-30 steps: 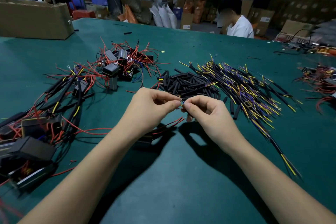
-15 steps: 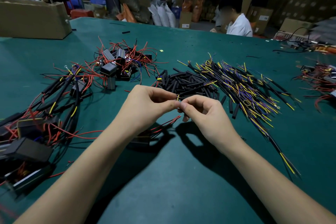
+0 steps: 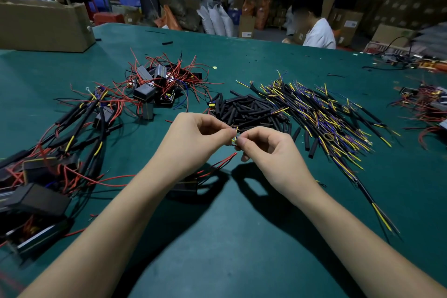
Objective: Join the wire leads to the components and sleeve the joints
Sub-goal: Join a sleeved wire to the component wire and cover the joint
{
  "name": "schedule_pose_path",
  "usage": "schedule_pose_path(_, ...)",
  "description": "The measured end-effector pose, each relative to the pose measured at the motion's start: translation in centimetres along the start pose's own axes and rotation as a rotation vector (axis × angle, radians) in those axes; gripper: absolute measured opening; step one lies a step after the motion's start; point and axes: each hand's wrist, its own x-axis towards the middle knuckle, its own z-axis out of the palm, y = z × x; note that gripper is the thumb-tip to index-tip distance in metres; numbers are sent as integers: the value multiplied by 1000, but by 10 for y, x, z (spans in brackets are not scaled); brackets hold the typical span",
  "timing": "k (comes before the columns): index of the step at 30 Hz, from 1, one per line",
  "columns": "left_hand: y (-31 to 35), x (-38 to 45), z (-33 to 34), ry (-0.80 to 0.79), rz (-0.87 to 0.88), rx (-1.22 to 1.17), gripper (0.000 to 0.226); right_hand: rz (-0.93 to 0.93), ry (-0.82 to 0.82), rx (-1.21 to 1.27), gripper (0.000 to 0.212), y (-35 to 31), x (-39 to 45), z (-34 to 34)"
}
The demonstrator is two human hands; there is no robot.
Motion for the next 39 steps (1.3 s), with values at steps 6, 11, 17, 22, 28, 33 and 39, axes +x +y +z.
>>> schedule_pose_path(6, 0, 0, 0, -37, -28, -58, 12, -74, 39, -99, 15, -5, -2, 2)
schedule_pose_path(11, 1, 0, 0, -45, -7, -32, 12, -198, 150, -226, 9, -6, -6, 3)
schedule_pose_path(17, 2, 0, -3, -77, -40, -40, 16, -397, 189, -414, 6, -8, -5, 2)
schedule_pose_path(22, -1, 1, -2, -80, -129, -17, 23, -707, 228, -906, 9, -8, -4, 0)
schedule_pose_path(28, 1, 2, -9, -152, -195, -79, 17, -850, 281, -1016, 17, -7, -3, -2)
schedule_pose_path(33, 0, -5, 3, 12, 192, 353, 10, -427, 116, -584, 4, -5, -2, -5)
schedule_pose_path(39, -4, -6, 0, 40, 528, 751, 10, -192, 91, -297, 14, -4, 1, -7)
